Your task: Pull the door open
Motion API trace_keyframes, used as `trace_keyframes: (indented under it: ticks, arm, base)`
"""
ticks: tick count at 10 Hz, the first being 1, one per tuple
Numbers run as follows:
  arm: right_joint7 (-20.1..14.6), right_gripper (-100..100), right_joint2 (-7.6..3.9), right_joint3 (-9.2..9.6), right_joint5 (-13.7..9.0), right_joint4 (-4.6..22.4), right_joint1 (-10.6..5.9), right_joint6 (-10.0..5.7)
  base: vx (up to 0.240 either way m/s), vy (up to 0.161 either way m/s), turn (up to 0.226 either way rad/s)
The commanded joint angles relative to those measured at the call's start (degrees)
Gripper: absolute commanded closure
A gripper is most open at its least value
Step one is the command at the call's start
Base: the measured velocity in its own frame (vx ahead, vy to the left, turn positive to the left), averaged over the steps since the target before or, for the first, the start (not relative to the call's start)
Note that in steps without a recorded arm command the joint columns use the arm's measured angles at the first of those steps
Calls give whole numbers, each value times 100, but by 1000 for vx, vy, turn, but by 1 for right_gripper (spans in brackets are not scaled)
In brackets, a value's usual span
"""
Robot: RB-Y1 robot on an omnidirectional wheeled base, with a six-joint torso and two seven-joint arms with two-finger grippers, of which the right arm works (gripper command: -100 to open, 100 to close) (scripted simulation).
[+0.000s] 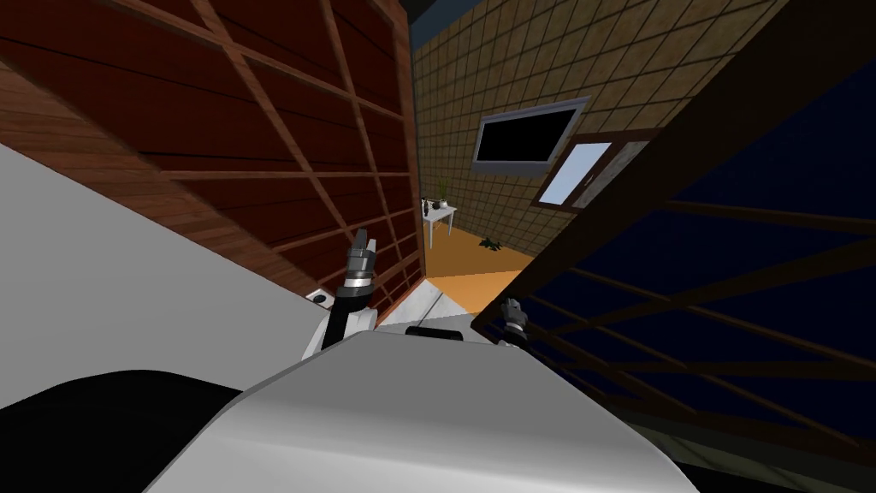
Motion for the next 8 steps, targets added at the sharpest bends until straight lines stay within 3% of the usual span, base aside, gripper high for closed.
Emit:
trace_keyframes:
  ticks: [1,4,6,7,8]
  arm:
    - [-74,100,-24,125,57,-57,69,13]
    - [-244,100,-119,403,199,-190,140,8]
    - [-324,100,-164,535,266,-253,174,6]
    - [-261,100,-161,468,227,-290,201,51]
    - [-364,100,-219,589,285,-312,260,12]
  base:
    - [-191,41,56]
    - [-227,6,58]
    - [-252,-40,76]
    - [-134,-23,39]
    - [-141,-9,95]
